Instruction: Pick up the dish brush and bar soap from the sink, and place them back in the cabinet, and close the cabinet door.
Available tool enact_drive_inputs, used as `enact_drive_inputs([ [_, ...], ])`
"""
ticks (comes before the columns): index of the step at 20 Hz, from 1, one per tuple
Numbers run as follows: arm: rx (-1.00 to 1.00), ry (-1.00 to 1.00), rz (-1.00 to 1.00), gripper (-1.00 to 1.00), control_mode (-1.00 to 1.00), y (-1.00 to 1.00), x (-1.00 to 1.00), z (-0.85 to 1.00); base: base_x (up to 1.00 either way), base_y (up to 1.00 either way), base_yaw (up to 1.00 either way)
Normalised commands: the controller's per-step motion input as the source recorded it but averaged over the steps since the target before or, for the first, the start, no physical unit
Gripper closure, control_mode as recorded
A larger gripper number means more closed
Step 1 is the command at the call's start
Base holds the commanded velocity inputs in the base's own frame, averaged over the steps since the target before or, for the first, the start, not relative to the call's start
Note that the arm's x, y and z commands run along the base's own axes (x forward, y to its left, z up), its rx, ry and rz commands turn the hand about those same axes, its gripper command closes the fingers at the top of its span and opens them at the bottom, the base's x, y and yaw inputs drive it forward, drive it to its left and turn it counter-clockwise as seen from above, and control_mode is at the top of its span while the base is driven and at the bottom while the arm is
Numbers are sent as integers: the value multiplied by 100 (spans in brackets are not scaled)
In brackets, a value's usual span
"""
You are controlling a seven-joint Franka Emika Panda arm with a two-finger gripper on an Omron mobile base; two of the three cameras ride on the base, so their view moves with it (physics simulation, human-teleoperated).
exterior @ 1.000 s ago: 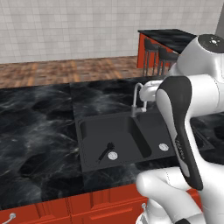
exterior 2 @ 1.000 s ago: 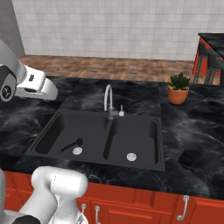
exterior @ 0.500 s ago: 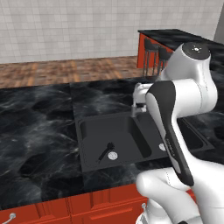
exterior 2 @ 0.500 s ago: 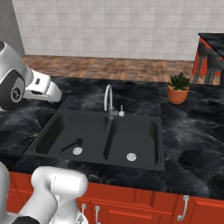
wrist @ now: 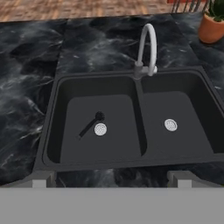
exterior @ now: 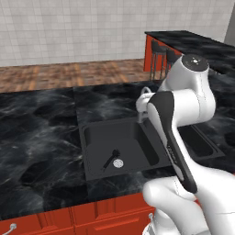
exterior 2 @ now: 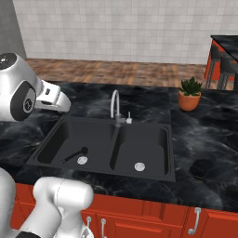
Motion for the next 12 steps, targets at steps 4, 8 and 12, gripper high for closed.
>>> enact_drive_inputs([
  [4,1,2,0,-100,-100,6,18,-26,0,0,0],
  [8,3,4,0,-100,-100,11,11,-20,0,0,0],
  [12,4,5,0,-100,-100,13,10,-19,0,0,0],
])
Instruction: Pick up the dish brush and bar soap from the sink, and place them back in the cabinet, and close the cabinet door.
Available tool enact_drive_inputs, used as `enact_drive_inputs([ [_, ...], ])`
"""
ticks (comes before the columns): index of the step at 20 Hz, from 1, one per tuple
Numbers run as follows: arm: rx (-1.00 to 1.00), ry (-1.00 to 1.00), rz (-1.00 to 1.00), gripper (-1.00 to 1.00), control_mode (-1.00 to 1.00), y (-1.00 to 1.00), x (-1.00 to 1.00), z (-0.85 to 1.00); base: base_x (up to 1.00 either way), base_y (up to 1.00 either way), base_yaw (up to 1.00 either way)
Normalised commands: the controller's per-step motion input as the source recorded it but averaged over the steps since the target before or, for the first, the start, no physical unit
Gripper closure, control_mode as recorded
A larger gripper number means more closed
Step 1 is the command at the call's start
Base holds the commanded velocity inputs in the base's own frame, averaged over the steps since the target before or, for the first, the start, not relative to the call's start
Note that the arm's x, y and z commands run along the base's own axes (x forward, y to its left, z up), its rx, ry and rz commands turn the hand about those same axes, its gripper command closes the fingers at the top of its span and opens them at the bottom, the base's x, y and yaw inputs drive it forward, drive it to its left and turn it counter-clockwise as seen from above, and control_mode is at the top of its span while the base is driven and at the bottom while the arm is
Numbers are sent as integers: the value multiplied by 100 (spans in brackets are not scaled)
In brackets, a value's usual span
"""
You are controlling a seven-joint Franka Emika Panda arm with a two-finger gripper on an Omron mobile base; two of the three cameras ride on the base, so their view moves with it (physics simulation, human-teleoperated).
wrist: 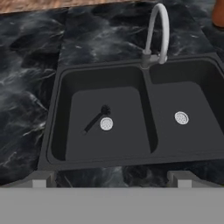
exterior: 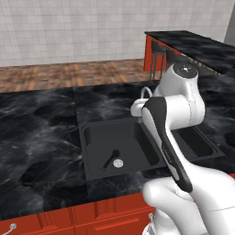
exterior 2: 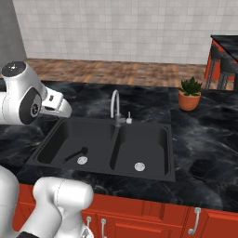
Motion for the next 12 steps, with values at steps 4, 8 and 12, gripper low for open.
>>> enact_drive_inputs([
  [4,0,3,-1,-100,-100,10,11,-21,0,0,0],
  [8,0,4,-1,-100,-100,9,8,-20,0,0,0],
  [12,0,6,-1,-100,-100,6,7,-15,0,0,0],
])
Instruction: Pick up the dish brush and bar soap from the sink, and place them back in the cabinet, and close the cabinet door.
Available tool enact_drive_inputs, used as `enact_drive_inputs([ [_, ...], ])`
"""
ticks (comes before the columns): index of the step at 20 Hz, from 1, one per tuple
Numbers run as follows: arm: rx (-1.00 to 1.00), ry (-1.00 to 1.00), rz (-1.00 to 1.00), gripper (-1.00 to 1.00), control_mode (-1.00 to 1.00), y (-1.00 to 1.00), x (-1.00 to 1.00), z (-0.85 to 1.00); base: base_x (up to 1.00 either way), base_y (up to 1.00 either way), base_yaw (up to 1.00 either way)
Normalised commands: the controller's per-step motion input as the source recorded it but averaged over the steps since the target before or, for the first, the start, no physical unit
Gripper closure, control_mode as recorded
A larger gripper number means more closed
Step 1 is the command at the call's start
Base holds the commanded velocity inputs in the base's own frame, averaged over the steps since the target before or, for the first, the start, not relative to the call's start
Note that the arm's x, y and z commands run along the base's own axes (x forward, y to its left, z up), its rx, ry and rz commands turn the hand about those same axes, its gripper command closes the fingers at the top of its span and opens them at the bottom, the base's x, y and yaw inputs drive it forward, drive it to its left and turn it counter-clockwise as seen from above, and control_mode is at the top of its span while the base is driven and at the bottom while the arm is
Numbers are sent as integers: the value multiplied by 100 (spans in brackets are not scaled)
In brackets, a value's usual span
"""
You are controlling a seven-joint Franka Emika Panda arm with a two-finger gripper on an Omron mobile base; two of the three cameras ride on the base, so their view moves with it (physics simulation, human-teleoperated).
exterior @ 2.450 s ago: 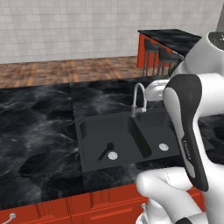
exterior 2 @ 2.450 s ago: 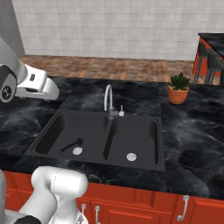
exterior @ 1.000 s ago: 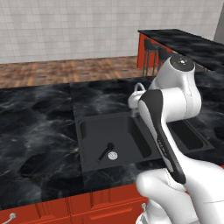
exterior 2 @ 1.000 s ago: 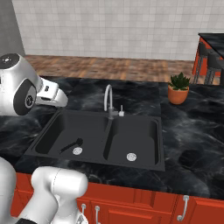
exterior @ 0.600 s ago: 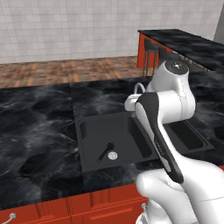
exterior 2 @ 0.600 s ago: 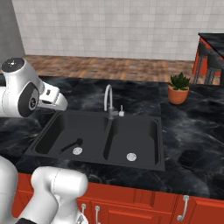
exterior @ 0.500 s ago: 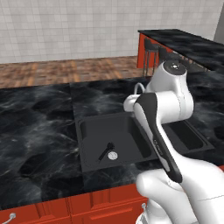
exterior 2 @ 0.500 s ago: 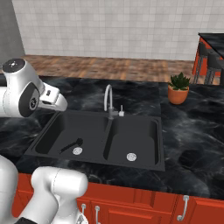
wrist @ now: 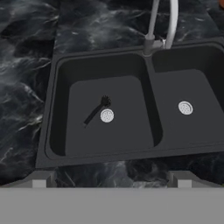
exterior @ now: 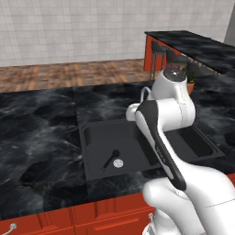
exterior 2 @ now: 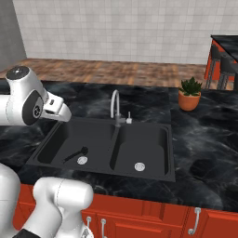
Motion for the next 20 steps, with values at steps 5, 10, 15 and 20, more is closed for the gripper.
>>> enact_drive_inputs([
  [5,0,9,-1,-100,-100,5,8,-10,0,0,0],
  [10,1,10,0,-100,-100,2,6,-4,0,0,0],
  [15,1,9,-1,-100,-100,2,10,-9,0,0,0],
  [20,0,6,-1,-100,-100,6,12,-17,0,0,0],
])
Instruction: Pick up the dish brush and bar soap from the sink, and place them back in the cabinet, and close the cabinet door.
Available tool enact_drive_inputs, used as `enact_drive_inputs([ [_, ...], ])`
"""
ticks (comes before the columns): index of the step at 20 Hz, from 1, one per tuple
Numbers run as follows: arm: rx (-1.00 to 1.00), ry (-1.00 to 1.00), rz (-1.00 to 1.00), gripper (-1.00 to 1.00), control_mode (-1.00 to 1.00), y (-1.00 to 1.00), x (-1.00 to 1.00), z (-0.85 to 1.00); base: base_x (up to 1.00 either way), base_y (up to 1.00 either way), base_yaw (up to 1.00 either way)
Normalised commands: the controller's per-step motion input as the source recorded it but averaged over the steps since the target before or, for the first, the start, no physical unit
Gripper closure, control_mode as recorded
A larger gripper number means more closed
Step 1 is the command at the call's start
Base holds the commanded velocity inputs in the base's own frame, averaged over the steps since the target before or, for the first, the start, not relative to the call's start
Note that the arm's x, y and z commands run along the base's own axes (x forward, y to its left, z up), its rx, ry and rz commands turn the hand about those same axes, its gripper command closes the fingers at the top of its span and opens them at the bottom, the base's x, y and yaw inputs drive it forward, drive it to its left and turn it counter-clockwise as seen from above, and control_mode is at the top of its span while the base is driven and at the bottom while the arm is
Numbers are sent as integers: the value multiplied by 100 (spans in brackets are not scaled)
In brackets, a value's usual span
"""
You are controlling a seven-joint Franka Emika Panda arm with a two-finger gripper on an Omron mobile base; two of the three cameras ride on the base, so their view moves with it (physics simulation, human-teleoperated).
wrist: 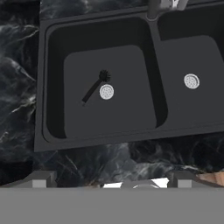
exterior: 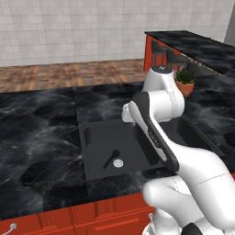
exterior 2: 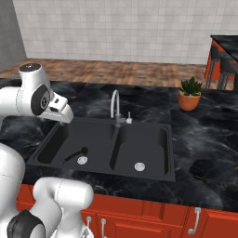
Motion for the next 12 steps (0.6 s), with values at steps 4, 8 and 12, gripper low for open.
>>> enact_drive_inputs([
  [4,0,1,-1,-100,-100,7,12,-22,0,0,0],
  [8,0,0,0,-100,-100,6,13,-32,0,0,0],
  [12,0,0,-1,-100,-100,8,15,-36,0,0,0],
])
